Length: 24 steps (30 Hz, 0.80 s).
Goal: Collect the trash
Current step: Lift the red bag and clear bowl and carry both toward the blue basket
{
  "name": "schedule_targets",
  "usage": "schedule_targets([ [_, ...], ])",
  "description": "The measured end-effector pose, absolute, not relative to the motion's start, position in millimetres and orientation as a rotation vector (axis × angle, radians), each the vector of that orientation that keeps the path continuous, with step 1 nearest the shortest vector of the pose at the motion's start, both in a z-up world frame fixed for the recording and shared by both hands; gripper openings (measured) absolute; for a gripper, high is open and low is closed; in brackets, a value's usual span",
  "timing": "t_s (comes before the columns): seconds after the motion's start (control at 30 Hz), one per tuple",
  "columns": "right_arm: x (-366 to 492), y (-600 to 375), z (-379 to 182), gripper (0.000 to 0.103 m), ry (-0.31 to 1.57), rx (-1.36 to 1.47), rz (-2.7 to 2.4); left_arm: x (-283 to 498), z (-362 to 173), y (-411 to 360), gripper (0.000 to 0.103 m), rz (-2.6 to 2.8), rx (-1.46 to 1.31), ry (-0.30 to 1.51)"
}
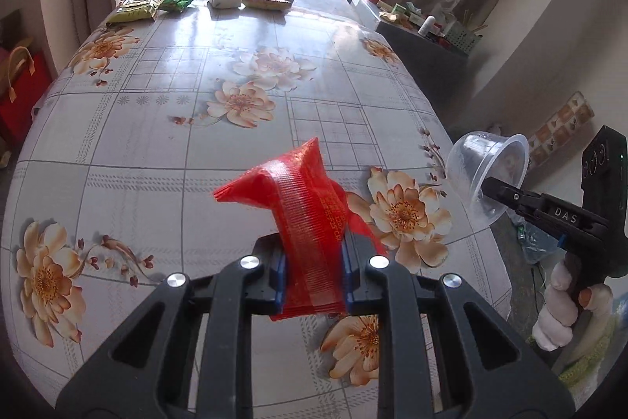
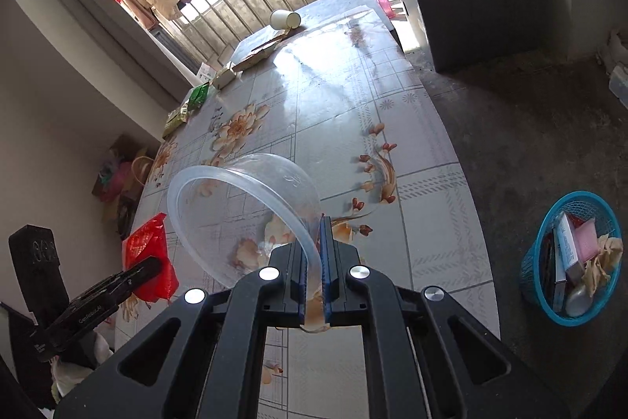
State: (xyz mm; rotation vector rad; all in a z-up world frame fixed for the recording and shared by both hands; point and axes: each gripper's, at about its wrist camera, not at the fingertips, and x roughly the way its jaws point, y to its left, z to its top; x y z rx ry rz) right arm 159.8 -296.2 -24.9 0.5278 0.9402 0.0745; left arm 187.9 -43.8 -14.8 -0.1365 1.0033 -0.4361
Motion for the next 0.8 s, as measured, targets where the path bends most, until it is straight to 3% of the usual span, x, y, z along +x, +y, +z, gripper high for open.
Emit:
schedule_targets([
  [0.43,53.9,-372.5,-7.5,0.006,0.777,0.703,-0.124,142.3,20.5,-104.0,0.019,-0.614,-0.018,0.936],
  [0.63,-30.5,-455.7,5.8,0.006,0.628,0.759,-0.388,138.6,44.6,-175.3,0.019,-0.785,0.034,0.916],
  [0.8,-89.2,-510.3,-23.9,0.006,0.631,0.817,-0.569,130.7,37.4,-256.4,0.019,-0.918,0.085,0.972],
])
